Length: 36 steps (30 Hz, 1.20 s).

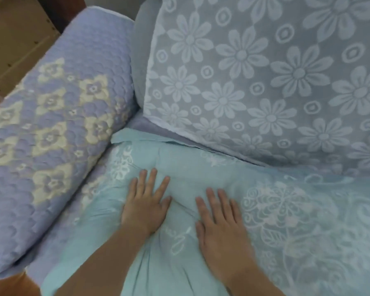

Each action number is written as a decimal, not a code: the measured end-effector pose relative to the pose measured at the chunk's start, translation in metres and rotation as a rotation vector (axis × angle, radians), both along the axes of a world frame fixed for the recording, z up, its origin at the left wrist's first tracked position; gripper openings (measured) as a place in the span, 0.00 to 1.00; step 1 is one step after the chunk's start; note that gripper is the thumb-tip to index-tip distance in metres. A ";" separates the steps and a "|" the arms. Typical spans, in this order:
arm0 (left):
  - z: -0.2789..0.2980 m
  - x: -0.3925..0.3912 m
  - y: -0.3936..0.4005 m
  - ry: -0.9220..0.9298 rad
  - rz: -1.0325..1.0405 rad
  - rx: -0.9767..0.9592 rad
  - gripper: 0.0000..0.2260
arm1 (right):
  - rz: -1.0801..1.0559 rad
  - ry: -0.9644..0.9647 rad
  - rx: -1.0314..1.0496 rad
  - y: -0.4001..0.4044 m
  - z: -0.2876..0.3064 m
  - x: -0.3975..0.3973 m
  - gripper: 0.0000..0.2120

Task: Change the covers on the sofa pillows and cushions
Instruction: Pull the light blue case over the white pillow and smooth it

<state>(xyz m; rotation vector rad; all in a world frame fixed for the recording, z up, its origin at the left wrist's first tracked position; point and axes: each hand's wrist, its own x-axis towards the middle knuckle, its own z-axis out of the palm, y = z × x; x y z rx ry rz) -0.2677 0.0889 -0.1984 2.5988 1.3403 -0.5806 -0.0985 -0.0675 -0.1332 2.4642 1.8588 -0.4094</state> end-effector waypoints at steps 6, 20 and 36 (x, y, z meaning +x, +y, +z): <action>0.023 0.019 0.013 -0.039 0.026 0.000 0.29 | -0.173 0.058 -0.018 0.047 0.019 0.022 0.29; 0.070 -0.091 -0.030 -0.214 0.765 -0.142 0.28 | -0.244 0.133 -0.349 0.043 0.043 0.007 0.27; 0.031 -0.104 -0.048 -0.264 0.531 -0.009 0.26 | -0.039 -0.099 0.180 0.235 0.005 -0.037 0.19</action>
